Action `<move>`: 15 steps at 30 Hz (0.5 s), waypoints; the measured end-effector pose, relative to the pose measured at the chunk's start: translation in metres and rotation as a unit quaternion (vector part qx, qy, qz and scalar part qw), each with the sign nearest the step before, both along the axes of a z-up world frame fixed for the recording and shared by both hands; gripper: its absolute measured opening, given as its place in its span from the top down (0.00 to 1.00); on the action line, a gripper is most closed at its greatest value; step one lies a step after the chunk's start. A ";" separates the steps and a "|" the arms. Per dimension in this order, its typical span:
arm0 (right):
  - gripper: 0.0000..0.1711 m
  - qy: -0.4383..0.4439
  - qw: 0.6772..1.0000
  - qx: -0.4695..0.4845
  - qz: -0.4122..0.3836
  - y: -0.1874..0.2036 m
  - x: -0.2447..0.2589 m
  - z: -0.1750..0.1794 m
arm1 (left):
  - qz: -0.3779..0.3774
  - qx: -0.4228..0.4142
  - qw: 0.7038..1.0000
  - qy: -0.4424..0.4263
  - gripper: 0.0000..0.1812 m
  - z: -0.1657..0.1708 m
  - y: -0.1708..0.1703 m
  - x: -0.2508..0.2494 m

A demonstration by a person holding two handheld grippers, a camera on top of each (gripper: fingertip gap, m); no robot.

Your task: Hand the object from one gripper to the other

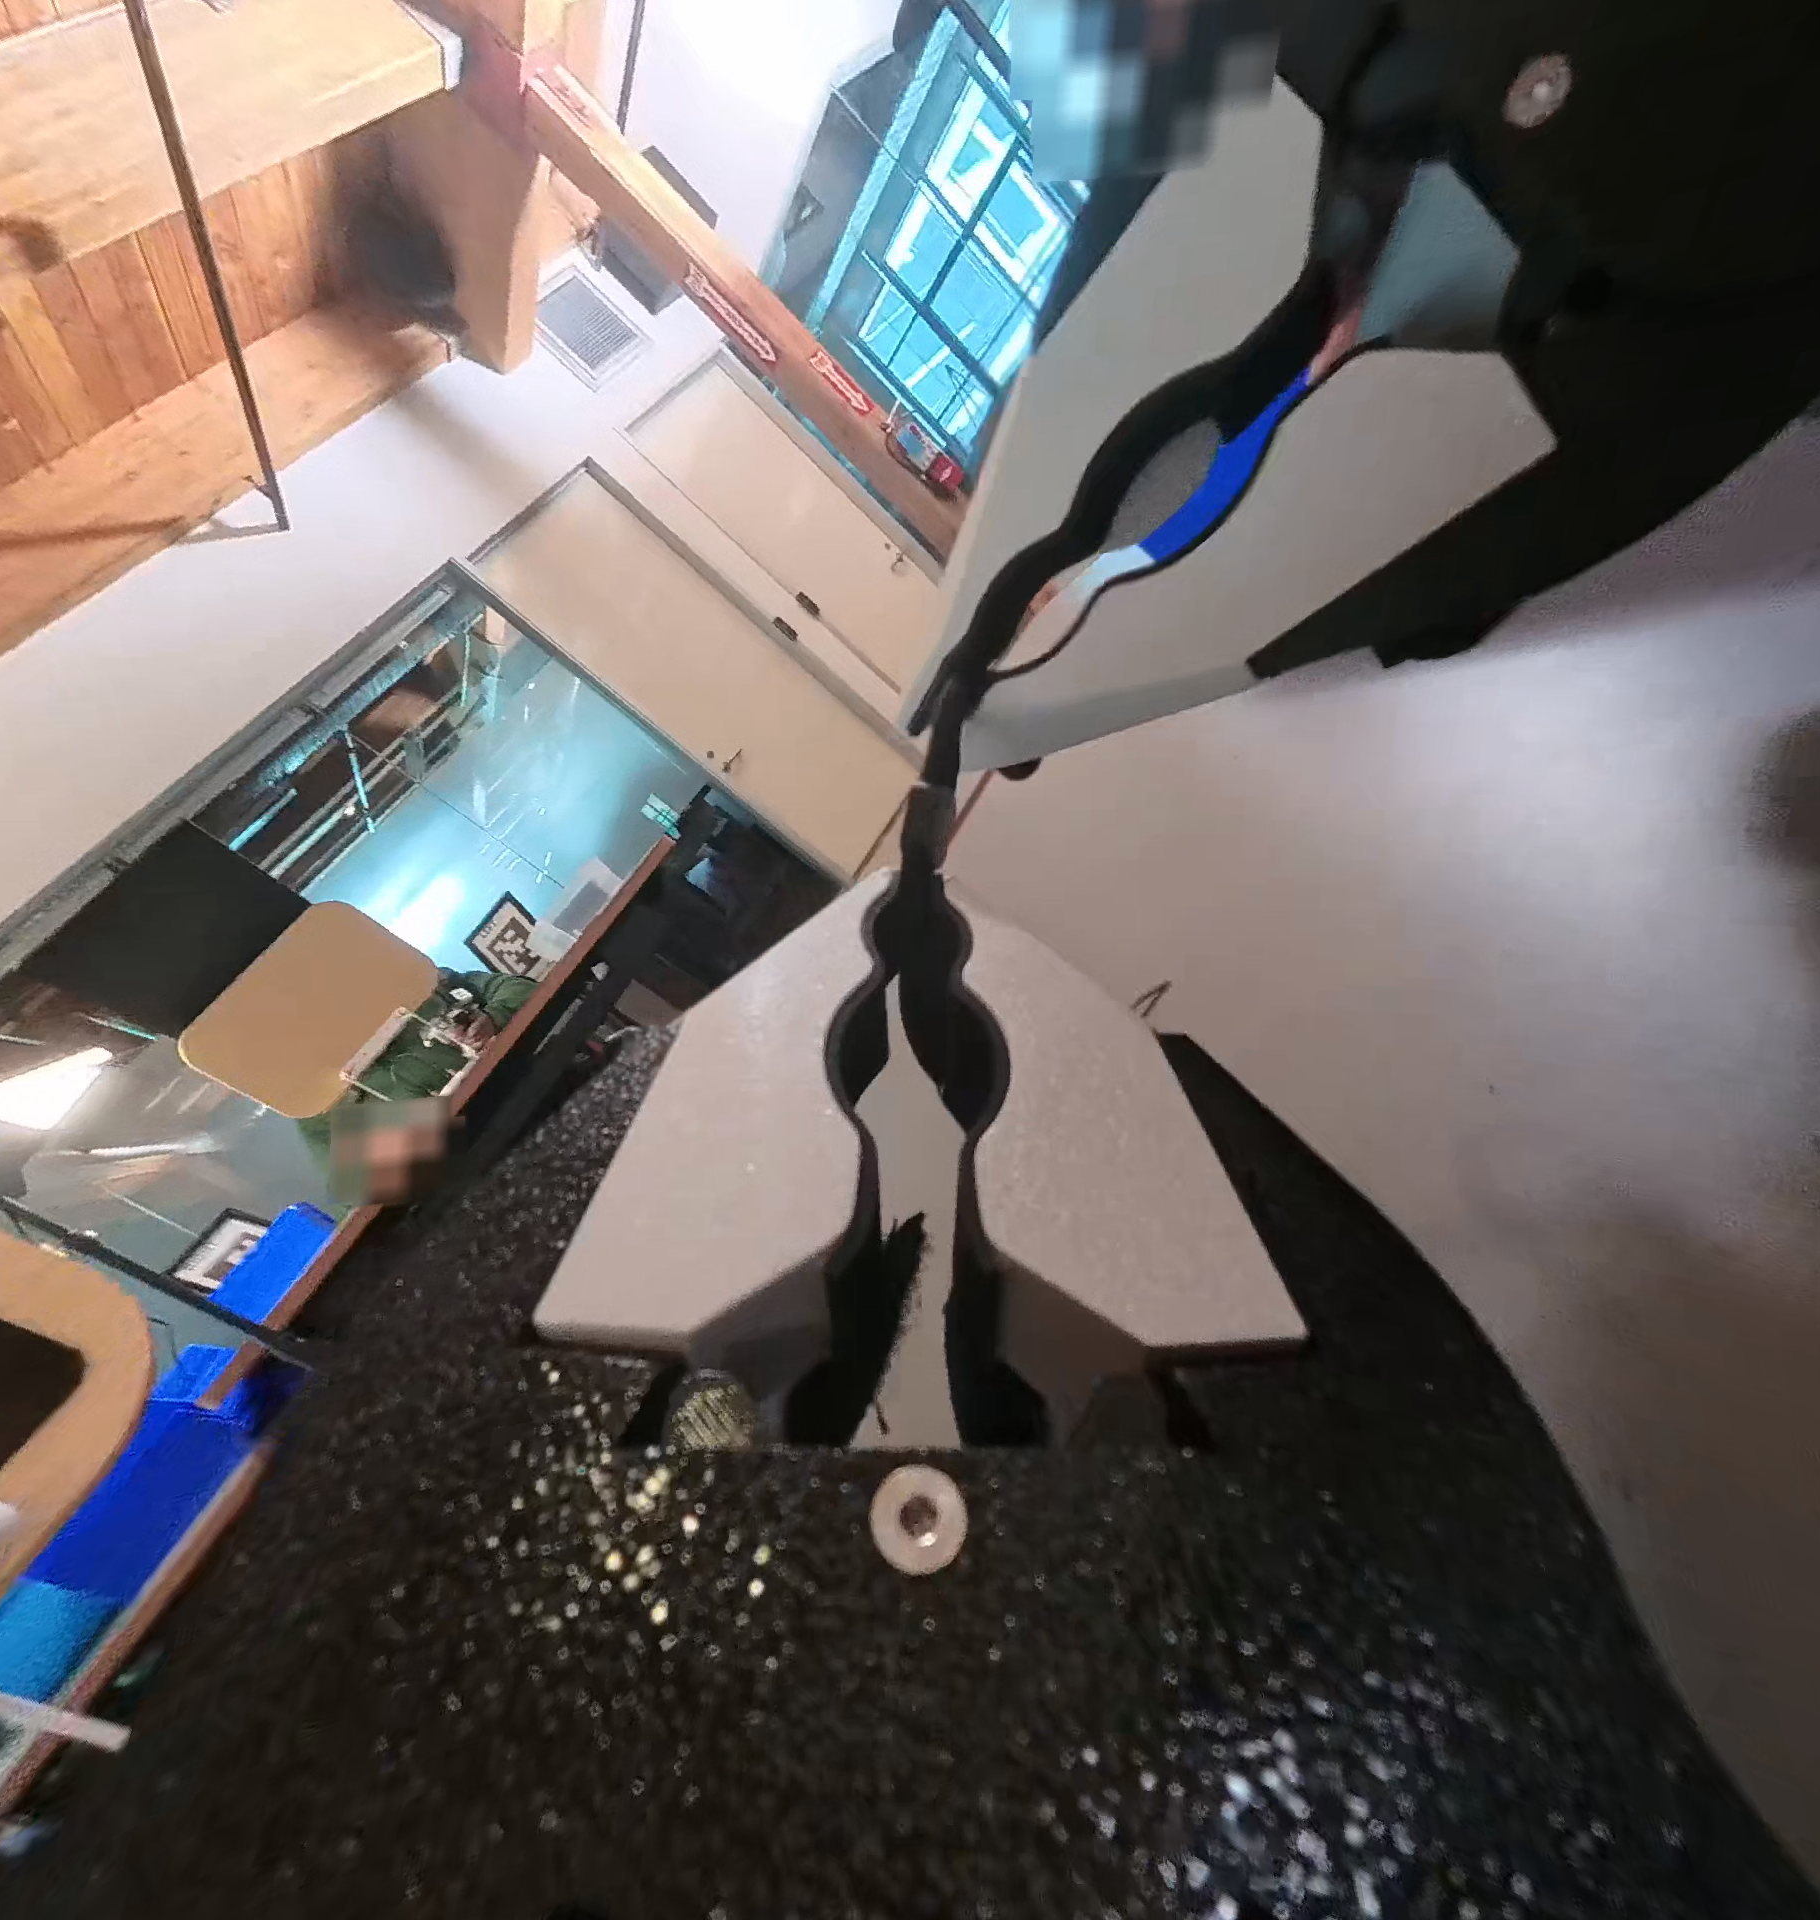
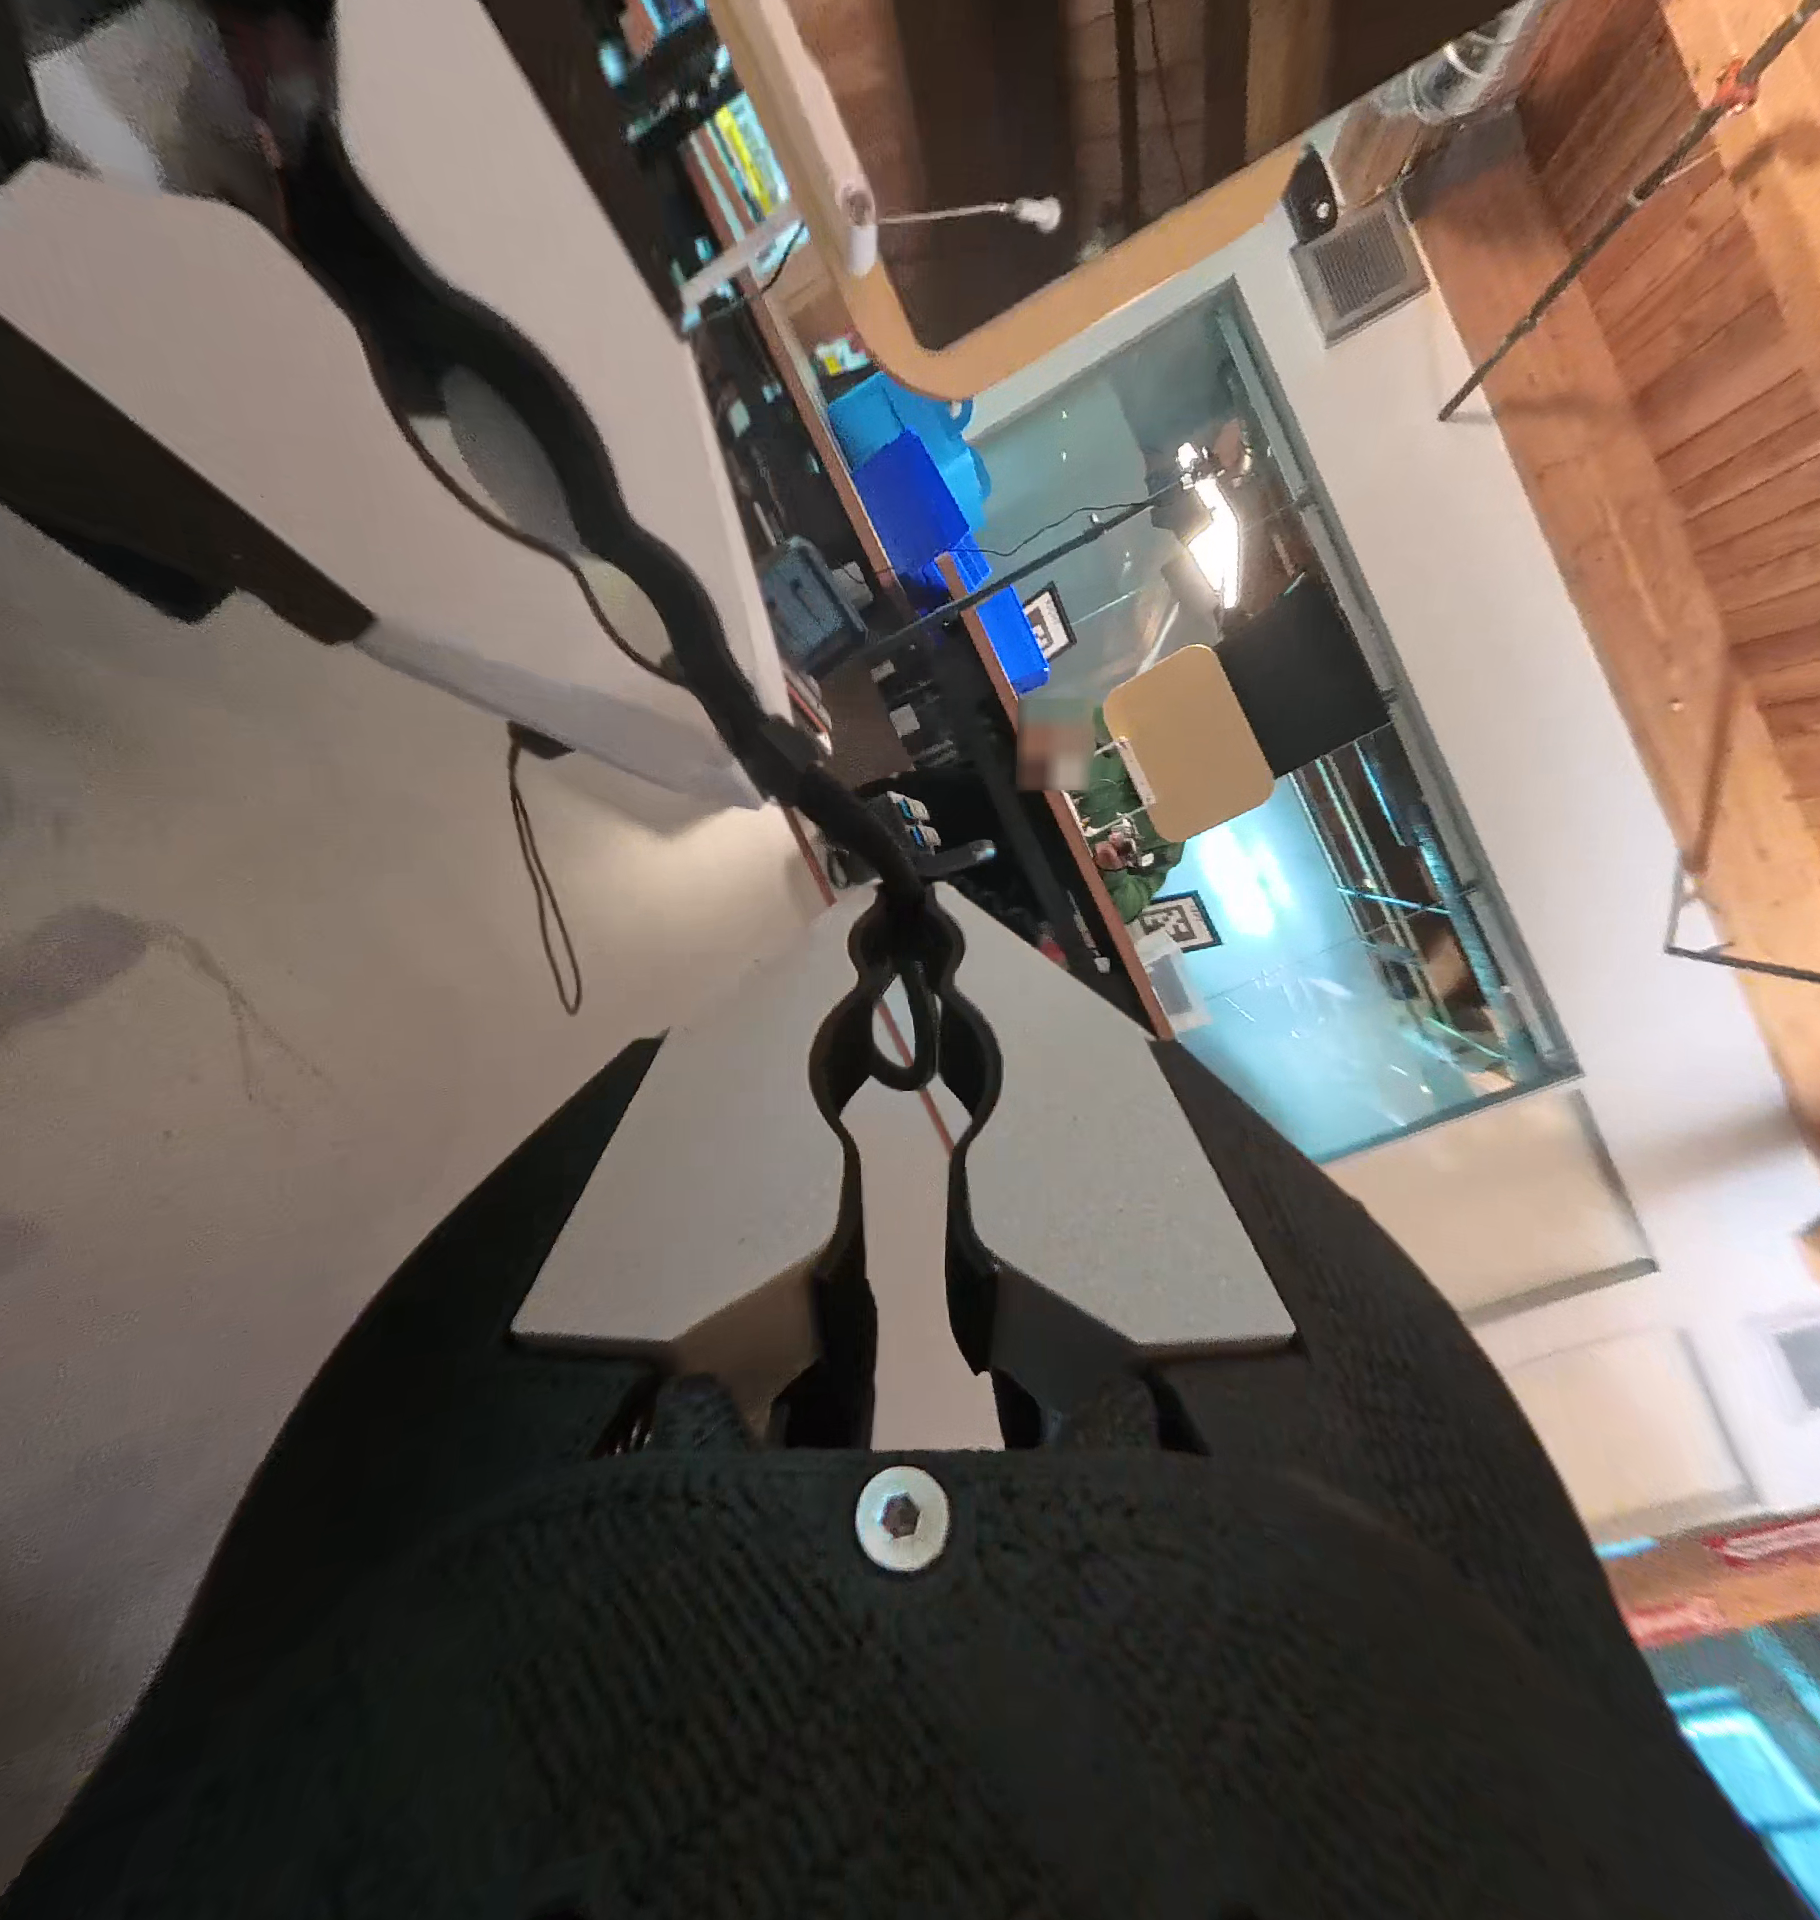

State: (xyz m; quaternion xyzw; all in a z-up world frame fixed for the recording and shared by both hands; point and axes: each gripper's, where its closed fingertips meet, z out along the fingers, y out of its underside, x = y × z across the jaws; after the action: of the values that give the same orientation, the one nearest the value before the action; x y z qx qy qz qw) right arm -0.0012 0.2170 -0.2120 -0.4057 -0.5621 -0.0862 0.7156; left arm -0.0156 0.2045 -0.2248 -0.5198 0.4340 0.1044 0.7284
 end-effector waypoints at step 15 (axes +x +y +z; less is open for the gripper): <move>0.75 0.172 0.850 -0.426 0.256 -0.049 -0.027 0.000 | -0.236 -0.138 0.887 -0.372 1.00 0.051 -0.027 -0.005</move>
State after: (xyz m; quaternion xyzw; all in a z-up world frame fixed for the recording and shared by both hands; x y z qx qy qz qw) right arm -0.0277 0.1680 -0.2116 -0.5212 -0.4951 0.4193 0.5544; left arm -0.0205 0.1779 -0.1742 -0.4984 0.2511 -0.3323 0.7603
